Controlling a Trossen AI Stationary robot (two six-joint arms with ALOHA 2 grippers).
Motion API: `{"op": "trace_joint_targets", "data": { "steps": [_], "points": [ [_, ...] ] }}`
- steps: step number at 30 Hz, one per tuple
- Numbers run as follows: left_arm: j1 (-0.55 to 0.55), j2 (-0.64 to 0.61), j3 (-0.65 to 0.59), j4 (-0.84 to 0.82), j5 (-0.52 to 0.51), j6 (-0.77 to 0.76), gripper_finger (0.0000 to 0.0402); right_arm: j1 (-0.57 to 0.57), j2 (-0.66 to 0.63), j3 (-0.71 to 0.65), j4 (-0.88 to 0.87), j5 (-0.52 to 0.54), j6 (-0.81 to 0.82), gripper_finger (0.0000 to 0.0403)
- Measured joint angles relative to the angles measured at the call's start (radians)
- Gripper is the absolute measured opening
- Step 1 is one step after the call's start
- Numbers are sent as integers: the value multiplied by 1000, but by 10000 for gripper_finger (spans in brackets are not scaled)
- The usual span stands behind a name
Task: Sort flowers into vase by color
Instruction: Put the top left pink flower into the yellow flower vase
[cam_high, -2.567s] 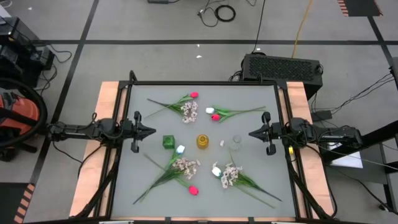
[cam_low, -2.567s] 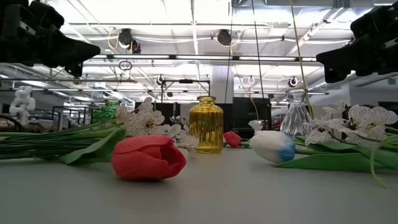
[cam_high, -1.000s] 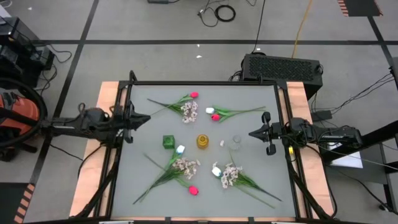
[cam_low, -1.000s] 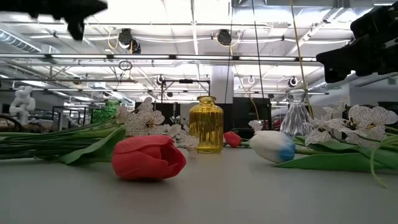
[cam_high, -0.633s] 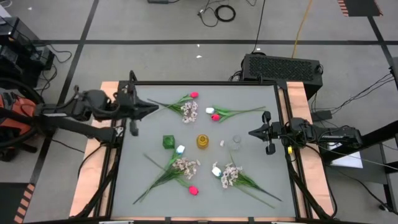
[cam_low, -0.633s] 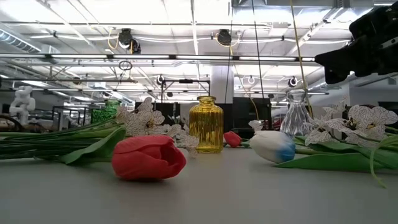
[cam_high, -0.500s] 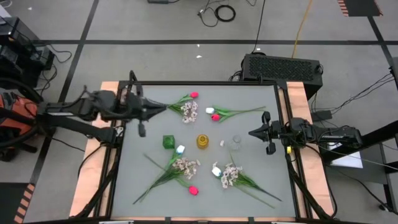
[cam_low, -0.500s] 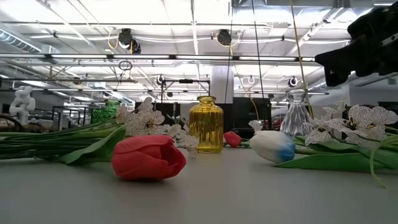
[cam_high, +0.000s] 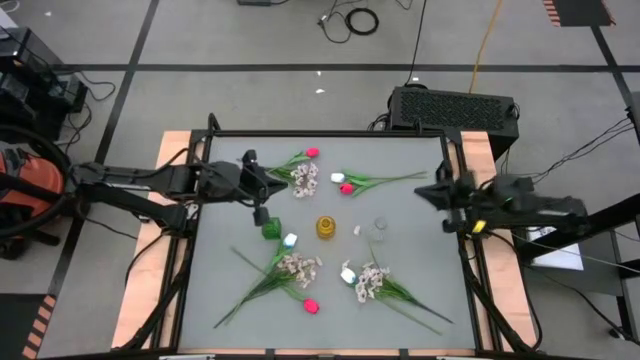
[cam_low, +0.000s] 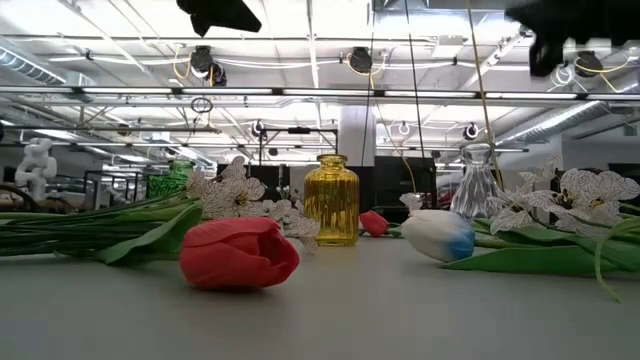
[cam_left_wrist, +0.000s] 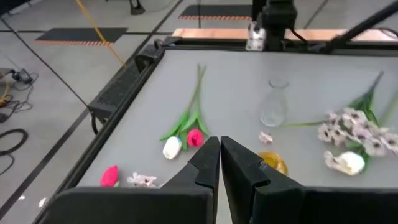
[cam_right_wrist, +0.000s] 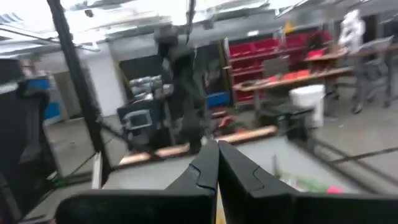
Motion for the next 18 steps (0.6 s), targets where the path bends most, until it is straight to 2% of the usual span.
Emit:
{"op": "trace_joint_targets", "data": {
  "steps": [5,8,12,18],
  "points": [
    [23,1,0,-5,0,-12,25,0,225,373,-251,133,-74,0],
    [30,1,0,-14,0,-27,25,0,356,517,-376,176,-111,0],
    [29,1,0,-47,0,-53,25,3,475,549,-402,166,-121,0],
    [29,0,-23,-108,-1,-103,25,31,604,470,-402,172,-68,0]
  ]
}}
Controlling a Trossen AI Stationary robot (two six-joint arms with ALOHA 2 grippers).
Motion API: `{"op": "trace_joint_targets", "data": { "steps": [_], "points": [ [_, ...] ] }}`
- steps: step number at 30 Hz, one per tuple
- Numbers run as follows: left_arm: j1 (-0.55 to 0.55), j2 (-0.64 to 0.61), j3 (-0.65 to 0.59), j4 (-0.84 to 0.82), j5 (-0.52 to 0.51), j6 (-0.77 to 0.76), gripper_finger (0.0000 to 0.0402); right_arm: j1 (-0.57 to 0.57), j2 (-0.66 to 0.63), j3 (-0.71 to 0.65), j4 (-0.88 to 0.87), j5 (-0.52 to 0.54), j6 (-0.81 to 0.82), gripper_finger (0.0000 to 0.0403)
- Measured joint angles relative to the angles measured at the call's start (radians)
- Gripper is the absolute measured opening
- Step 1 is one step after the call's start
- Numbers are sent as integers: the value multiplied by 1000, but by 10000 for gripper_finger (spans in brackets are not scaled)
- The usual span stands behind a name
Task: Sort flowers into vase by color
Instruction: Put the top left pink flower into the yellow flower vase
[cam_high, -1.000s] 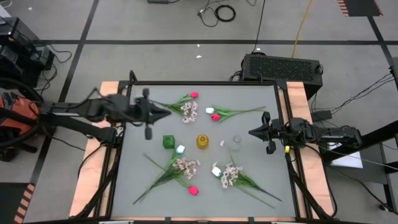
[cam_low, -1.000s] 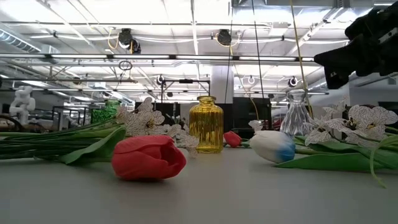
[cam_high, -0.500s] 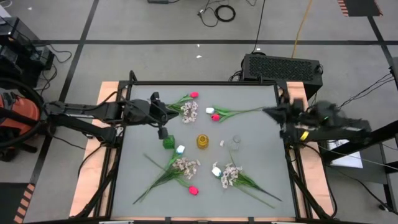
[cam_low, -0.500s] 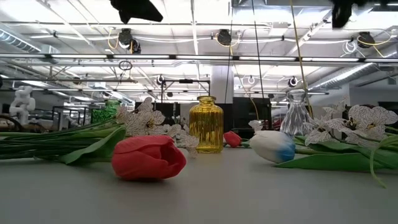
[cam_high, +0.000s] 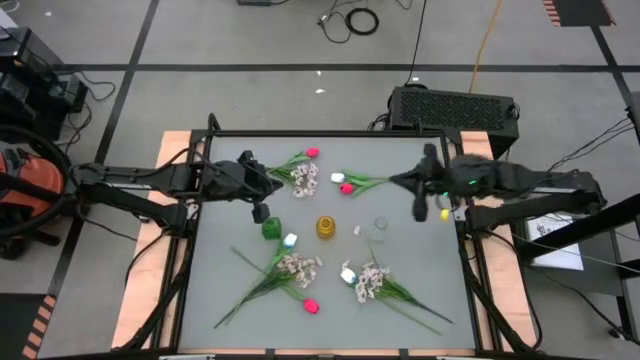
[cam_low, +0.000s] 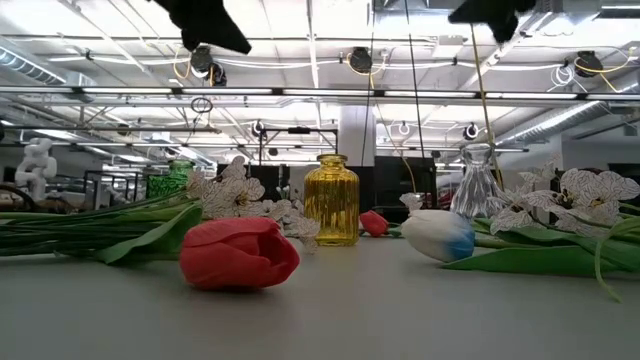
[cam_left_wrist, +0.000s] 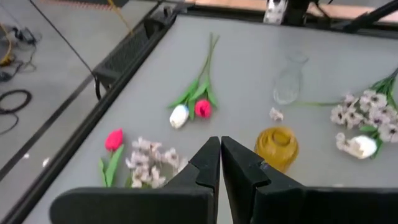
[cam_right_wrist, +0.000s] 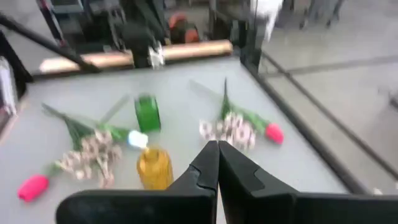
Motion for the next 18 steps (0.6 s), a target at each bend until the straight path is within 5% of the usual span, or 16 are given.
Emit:
{"op": "trace_joint_targets", "data": {
  "steps": [12,18],
  "points": [
    [0,7,-42,-12,-9,73,25,13,143,-59,98,65,-8,0],
    [52,47,-42,-30,-163,-18,25,13,159,-59,203,82,-59,0]
  ]
}}
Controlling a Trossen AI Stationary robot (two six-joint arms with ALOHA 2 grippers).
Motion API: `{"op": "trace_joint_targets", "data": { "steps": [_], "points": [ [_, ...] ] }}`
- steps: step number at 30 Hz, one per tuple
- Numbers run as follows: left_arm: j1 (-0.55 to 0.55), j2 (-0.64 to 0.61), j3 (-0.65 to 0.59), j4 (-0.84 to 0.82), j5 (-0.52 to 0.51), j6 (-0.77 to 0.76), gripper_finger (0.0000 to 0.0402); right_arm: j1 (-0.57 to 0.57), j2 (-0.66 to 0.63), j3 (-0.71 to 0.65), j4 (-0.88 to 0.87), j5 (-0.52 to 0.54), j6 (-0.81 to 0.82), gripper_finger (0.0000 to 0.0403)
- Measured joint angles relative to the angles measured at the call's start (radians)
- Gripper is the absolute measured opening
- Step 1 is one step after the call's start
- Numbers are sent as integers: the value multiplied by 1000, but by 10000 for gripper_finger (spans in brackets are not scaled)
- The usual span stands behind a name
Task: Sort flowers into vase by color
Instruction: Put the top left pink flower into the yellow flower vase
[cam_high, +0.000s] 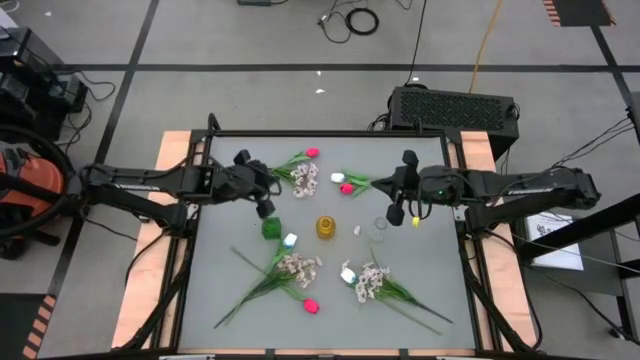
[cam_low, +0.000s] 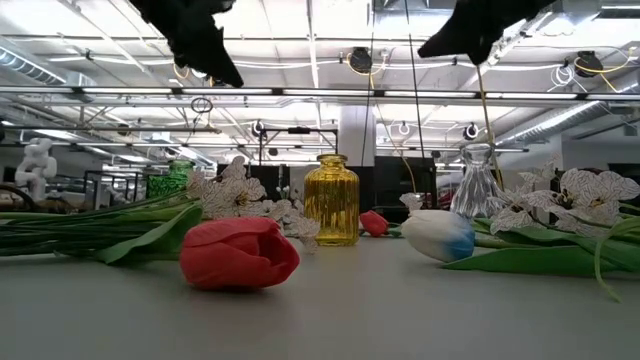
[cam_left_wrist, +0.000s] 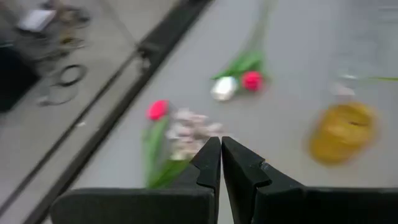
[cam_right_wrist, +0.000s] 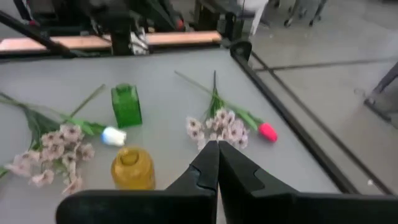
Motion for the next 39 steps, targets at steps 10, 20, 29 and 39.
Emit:
{"op": "trace_joint_targets", "data": {
  "steps": [10,20,29,39],
  "points": [
    [270,81,0,-76,185,-1,39,-3,1,0,11,5,-23,0],
    [405,112,-14,-216,271,19,144,-2,1,0,-20,2,-17,0],
    [434,191,-145,-127,271,25,154,-2,1,0,-41,1,13,0],
    [524,284,-211,14,320,46,155,-2,1,0,-43,0,14,0]
  ]
}}
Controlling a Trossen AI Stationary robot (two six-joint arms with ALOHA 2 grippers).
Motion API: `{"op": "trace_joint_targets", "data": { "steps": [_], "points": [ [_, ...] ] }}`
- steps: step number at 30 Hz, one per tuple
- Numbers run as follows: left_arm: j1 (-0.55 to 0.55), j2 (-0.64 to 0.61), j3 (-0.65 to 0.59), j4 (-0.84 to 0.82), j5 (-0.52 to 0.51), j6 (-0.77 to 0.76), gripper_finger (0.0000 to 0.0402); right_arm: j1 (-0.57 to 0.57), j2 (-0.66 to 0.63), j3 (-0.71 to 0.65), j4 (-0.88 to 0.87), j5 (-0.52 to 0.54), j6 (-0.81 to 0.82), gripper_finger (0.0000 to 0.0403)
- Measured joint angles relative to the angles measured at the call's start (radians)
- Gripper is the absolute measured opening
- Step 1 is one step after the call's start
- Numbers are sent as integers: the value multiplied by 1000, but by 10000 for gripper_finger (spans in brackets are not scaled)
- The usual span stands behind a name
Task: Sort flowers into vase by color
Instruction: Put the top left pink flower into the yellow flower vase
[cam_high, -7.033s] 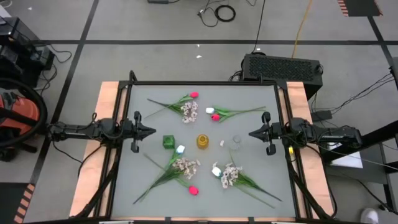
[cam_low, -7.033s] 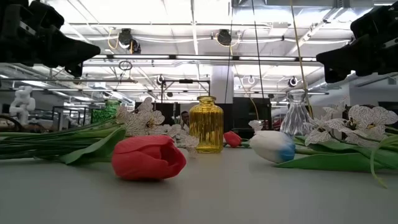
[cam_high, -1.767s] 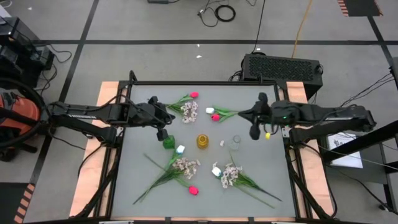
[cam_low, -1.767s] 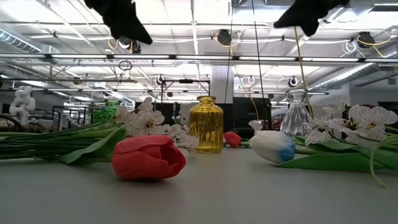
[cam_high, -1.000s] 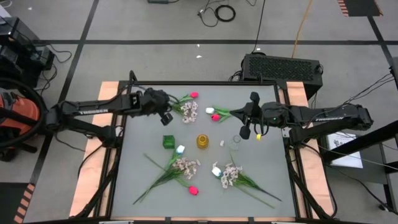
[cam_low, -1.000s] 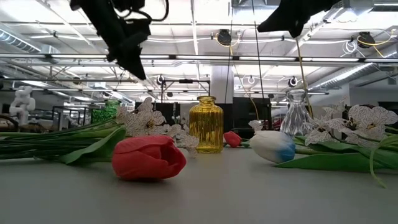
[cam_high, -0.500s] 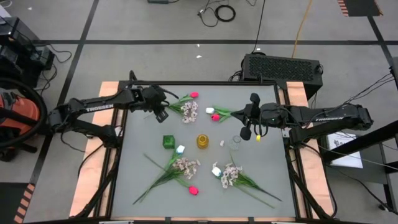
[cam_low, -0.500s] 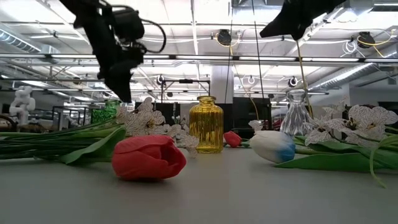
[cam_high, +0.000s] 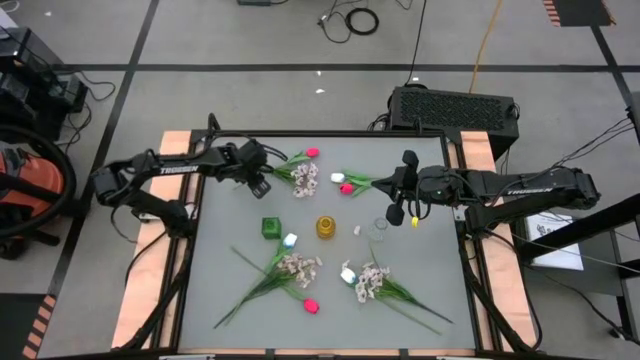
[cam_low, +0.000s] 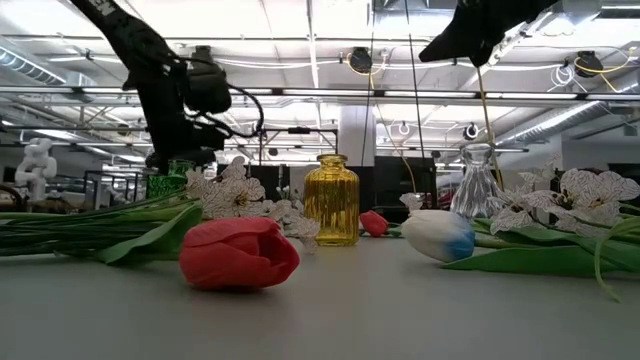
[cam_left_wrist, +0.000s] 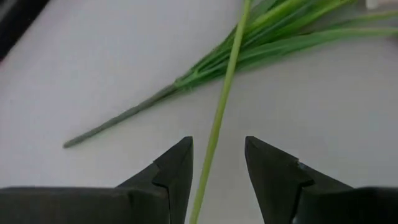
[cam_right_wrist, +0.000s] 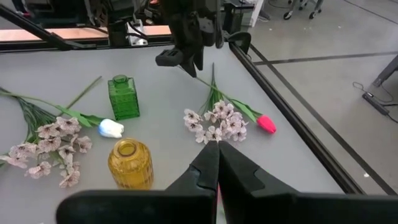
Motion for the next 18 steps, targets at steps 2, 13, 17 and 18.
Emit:
{"op": "trace_joint_targets", "data": {
  "steps": [2,13,17,18],
  "points": [
    [8,22,-2,12,-5,27,155,0,0,0,-2,0,0,0],
    [33,156,-2,126,1,102,152,0,0,0,-1,-4,-1,0],
    [40,180,2,127,15,103,121,0,0,0,-1,-4,-3,0],
    [42,181,2,128,21,103,109,0,0,0,-1,-4,-3,0]
  ]
}}
